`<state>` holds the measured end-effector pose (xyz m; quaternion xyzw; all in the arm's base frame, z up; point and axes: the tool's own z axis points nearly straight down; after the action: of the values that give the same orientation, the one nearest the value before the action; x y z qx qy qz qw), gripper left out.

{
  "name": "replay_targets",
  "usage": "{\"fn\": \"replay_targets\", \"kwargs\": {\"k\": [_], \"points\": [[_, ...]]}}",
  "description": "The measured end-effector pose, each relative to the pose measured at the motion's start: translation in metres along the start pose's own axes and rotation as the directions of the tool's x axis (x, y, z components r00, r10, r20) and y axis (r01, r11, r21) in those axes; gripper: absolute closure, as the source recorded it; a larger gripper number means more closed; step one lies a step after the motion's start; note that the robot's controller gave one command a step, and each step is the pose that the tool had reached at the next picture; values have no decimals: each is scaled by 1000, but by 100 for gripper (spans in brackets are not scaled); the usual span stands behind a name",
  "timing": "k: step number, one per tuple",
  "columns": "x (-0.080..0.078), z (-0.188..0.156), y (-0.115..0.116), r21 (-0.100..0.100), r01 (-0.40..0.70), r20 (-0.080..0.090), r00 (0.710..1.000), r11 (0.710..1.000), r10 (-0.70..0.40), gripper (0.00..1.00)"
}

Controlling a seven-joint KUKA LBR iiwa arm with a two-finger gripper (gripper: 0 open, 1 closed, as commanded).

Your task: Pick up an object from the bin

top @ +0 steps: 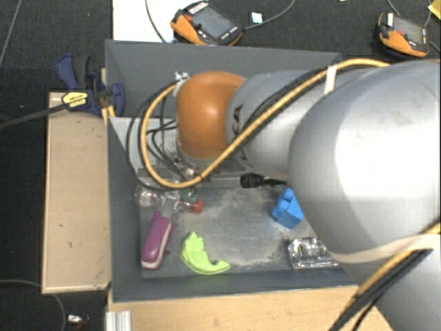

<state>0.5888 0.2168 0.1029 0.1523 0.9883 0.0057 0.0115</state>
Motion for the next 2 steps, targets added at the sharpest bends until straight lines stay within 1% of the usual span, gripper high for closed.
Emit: {"fn": "replay_targets", "kwargs": {"k": [1,2], "points": [[-3,24,-5,-5,136,-2,991,991,-136,0],[-1,23,31,5,-45,14,999,999,45,100]]}}
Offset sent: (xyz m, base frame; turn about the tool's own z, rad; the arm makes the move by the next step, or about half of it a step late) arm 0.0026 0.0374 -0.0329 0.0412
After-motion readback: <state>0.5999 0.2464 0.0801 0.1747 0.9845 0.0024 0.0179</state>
